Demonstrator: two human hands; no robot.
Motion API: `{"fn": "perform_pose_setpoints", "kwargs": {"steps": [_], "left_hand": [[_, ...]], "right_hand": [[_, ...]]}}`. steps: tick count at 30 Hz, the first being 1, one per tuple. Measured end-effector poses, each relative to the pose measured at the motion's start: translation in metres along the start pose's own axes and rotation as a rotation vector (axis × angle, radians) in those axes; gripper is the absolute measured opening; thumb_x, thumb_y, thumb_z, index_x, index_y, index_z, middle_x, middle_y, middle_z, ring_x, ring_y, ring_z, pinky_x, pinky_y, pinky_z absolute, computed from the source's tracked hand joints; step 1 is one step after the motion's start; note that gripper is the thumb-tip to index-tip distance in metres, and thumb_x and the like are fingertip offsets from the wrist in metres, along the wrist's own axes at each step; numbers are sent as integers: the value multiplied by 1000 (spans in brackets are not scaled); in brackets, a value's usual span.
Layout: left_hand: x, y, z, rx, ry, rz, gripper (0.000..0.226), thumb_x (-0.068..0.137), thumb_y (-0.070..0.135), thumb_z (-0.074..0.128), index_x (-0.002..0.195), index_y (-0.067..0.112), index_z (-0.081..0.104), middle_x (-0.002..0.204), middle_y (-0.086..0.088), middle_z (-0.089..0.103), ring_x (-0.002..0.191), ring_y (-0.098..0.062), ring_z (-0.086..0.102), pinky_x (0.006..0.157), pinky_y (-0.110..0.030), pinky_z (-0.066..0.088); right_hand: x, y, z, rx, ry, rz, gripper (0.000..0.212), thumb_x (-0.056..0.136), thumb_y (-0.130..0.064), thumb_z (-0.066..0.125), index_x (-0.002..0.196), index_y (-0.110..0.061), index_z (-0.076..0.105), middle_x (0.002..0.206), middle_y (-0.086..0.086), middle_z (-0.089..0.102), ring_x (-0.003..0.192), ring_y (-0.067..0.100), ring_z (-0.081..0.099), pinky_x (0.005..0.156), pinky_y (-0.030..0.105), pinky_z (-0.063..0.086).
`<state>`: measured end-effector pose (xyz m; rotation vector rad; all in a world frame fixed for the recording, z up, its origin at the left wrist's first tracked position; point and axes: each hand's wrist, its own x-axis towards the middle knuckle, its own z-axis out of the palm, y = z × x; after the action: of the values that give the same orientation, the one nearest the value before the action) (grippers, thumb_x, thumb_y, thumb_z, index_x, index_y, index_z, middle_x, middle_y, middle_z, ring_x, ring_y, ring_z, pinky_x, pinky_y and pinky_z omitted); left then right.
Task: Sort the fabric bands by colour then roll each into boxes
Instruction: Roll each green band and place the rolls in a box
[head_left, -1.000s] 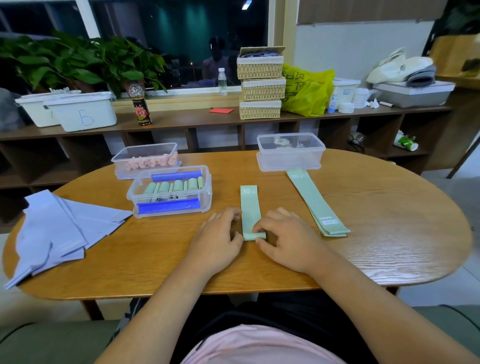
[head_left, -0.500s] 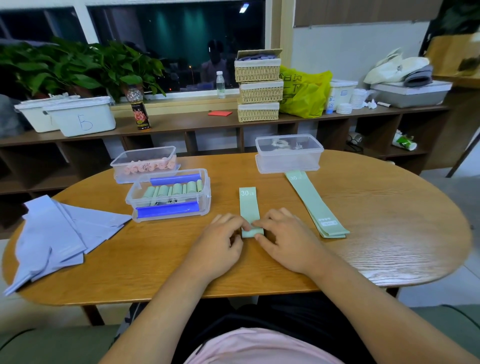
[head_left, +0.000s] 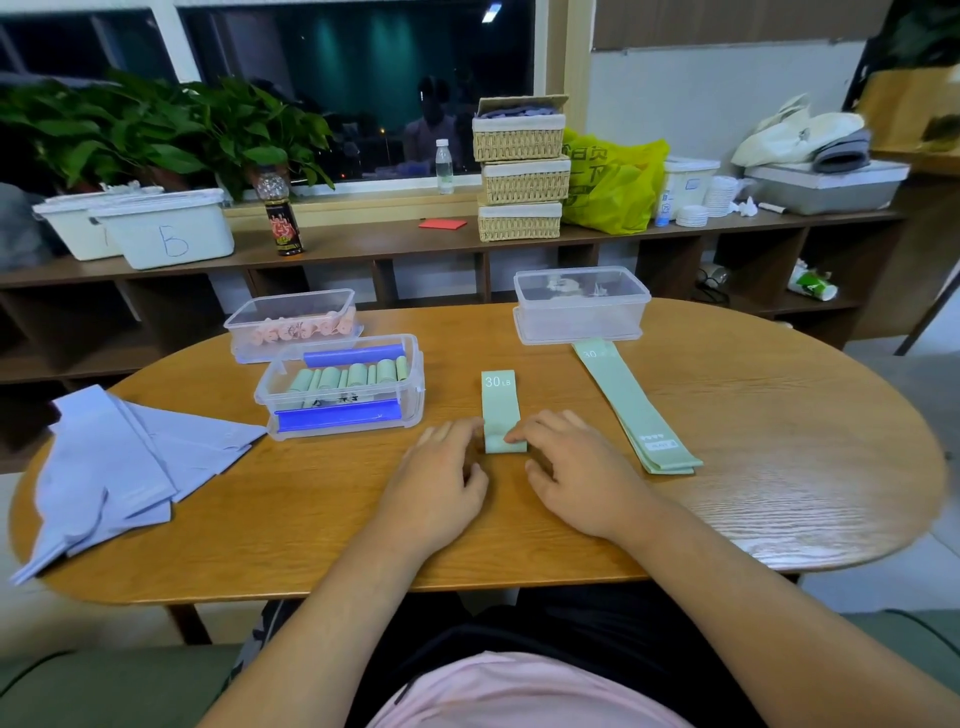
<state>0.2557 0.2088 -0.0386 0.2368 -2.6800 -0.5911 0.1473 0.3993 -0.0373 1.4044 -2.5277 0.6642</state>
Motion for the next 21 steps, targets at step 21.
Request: {"fn": "perform_pose_setpoints", "kwargs": {"steps": [21], "left_hand": [[1,-4,3,-78,10,-76,51,96,21,59,145,34,50,133,14,59,128,-6,51,110,-35,47]], "right_hand": [[19,3,4,-11,51,5,23,93,-40,64,116,-38,64,104,-26,54,101,3,46,92,39,46]]}}
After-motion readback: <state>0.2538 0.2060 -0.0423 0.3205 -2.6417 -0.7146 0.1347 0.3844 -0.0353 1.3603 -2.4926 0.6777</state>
